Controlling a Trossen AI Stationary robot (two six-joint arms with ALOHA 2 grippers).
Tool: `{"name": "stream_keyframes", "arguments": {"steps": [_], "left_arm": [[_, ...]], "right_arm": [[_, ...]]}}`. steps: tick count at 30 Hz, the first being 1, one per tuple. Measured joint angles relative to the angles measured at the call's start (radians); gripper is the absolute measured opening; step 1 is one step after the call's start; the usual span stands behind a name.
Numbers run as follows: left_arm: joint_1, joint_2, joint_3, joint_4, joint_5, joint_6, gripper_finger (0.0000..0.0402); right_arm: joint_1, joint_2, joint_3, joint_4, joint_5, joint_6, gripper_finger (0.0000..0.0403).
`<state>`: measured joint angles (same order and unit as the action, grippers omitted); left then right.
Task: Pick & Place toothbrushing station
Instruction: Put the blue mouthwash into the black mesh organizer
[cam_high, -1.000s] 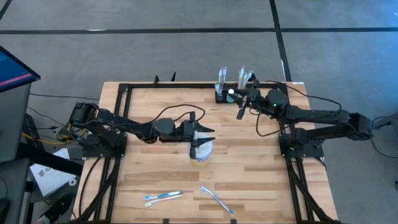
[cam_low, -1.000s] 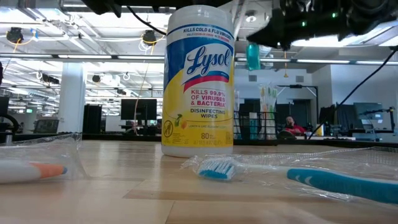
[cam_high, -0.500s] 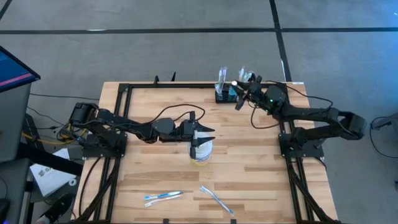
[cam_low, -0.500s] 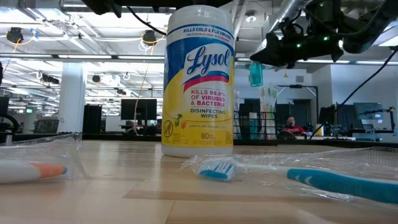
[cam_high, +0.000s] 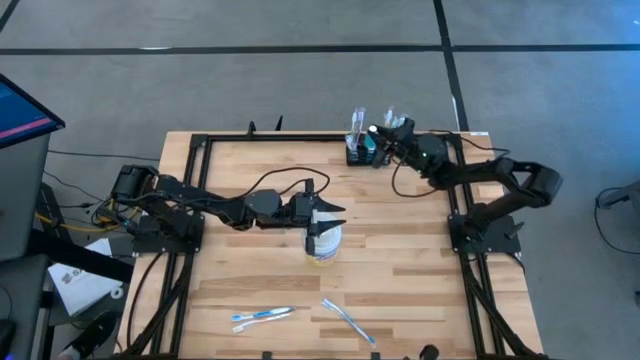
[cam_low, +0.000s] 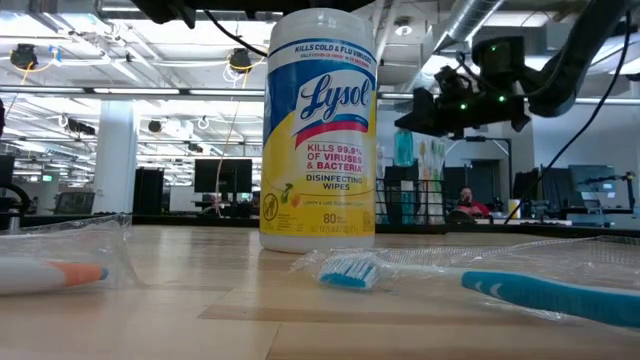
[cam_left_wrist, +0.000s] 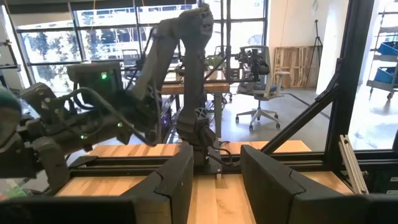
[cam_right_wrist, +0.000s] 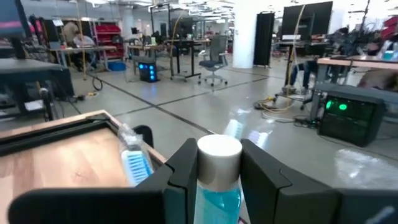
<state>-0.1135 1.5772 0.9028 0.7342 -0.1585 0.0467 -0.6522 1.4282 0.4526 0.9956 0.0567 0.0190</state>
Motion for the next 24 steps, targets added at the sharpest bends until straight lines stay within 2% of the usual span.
{"name": "stream_keyframes", "arguments": {"steps": [13, 24], "left_arm": [[0.0, 0.0, 0.0, 0.006, 0.0, 0.0, 0.0127], [0.0, 0.0, 0.0, 0.007, 0.0, 0.0, 0.0127]], "right_arm": [[-0.031, 0.157, 0.001, 0.176, -0.01, 0.071, 0.0081], [-0.054, 0.178, 0.002, 0.219, -0.011, 0.063, 0.0081]]}}
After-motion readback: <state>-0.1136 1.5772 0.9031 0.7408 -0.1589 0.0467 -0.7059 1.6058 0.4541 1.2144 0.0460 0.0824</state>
